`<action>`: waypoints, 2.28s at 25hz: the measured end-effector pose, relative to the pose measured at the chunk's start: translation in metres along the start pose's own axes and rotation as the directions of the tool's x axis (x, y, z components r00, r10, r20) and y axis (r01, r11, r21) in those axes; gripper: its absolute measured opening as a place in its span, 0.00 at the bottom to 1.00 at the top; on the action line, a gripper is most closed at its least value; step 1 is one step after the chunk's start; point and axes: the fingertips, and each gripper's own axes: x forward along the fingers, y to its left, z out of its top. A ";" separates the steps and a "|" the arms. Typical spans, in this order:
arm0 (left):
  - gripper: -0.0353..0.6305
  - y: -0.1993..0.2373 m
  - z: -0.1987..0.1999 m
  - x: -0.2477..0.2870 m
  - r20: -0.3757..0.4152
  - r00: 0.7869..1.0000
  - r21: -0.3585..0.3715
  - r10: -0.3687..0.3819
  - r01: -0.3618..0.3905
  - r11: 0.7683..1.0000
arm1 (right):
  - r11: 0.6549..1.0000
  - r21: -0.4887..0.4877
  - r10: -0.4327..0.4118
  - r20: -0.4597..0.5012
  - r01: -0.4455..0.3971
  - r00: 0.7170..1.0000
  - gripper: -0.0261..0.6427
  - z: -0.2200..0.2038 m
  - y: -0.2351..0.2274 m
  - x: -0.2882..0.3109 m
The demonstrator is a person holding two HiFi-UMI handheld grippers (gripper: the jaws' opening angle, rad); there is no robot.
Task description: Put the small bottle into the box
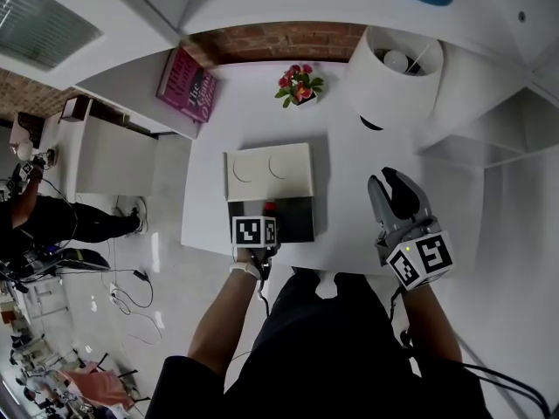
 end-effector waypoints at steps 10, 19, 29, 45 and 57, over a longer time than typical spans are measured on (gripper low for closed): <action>0.39 0.000 0.000 0.001 -0.004 1.000 -0.021 -0.010 0.010 1.000 | 1.000 -0.013 0.008 0.006 -0.008 1.000 0.21 0.006 0.005 0.008; 0.39 0.003 0.007 -0.014 0.100 0.995 -0.053 -0.020 0.025 0.998 | 0.999 -0.039 0.024 0.006 -0.024 1.000 0.21 0.011 0.019 0.009; 0.39 -0.008 0.014 -0.044 0.192 0.981 0.006 -0.030 0.030 1.000 | 0.997 -0.058 0.056 0.010 -0.055 0.998 0.21 0.015 0.040 0.005; 0.39 -0.038 0.084 -0.179 0.606 0.790 0.191 -0.095 -0.028 0.981 | 0.990 -0.122 0.072 0.012 -0.070 0.997 0.16 0.033 0.071 -0.002; 0.39 -0.060 0.138 -0.317 0.867 0.477 0.221 -0.142 -0.114 0.969 | 0.969 -0.224 0.122 0.080 -0.102 0.989 0.14 0.081 0.107 0.007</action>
